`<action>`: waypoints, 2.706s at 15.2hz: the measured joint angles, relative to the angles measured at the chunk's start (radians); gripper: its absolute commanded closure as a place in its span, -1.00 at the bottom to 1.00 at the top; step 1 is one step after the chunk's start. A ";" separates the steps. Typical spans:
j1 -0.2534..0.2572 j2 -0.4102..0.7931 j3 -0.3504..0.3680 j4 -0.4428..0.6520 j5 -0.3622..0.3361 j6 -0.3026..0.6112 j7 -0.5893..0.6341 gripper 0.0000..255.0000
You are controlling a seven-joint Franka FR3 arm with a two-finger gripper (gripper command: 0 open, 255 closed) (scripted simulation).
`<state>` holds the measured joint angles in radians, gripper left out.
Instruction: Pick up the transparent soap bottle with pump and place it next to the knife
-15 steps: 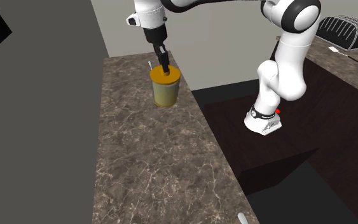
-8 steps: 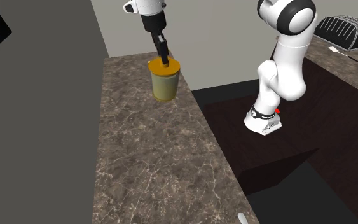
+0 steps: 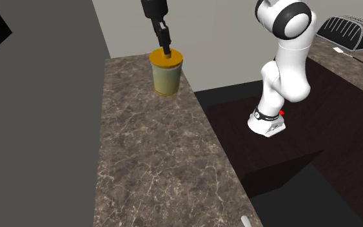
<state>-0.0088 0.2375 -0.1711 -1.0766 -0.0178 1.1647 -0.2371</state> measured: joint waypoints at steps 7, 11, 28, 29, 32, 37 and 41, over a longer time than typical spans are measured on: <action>0.094 -0.131 0.058 -0.163 -0.005 0.027 0.146 1.00; 0.148 -0.202 0.102 -0.256 0.001 0.048 0.247 1.00; 0.352 -0.263 0.314 -0.330 0.069 0.066 0.681 1.00; 0.362 -0.250 0.324 -0.312 0.071 0.062 0.703 1.00; 0.406 -0.212 0.369 -0.268 0.077 0.061 0.793 1.00; 0.422 -0.233 0.384 -0.351 0.085 0.125 0.824 1.00; 0.421 -0.262 0.383 -0.441 0.090 0.186 0.818 1.00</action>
<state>0.4120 -0.0243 0.2118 -1.5176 0.0721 1.3508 0.5808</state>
